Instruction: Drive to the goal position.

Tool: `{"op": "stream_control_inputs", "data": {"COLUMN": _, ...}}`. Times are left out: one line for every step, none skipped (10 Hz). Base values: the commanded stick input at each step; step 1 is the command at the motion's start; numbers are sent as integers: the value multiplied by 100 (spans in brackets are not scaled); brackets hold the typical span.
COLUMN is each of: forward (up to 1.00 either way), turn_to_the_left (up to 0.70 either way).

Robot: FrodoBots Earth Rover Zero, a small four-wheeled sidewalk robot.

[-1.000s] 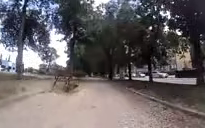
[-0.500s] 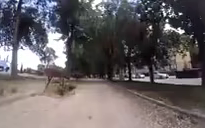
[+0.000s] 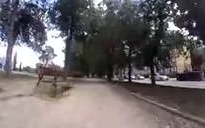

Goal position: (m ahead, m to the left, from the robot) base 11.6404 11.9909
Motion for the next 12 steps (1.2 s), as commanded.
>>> {"op": "stream_control_inputs", "data": {"forward": 85, "turn_to_the_left": 0}}
{"op": "stream_control_inputs", "data": {"forward": 85, "turn_to_the_left": 0}}
{"op": "stream_control_inputs", "data": {"forward": 85, "turn_to_the_left": 0}}
{"op": "stream_control_inputs", "data": {"forward": 85, "turn_to_the_left": 4}}
{"op": "stream_control_inputs", "data": {"forward": 85, "turn_to_the_left": 10}}
{"op": "stream_control_inputs", "data": {"forward": 85, "turn_to_the_left": 9}}
{"op": "stream_control_inputs", "data": {"forward": 85, "turn_to_the_left": 0}}
{"op": "stream_control_inputs", "data": {"forward": 85, "turn_to_the_left": 0}}
{"op": "stream_control_inputs", "data": {"forward": 85, "turn_to_the_left": 0}}
{"op": "stream_control_inputs", "data": {"forward": 85, "turn_to_the_left": 0}}
{"op": "stream_control_inputs", "data": {"forward": 85, "turn_to_the_left": 0}}
{"op": "stream_control_inputs", "data": {"forward": 85, "turn_to_the_left": 0}}
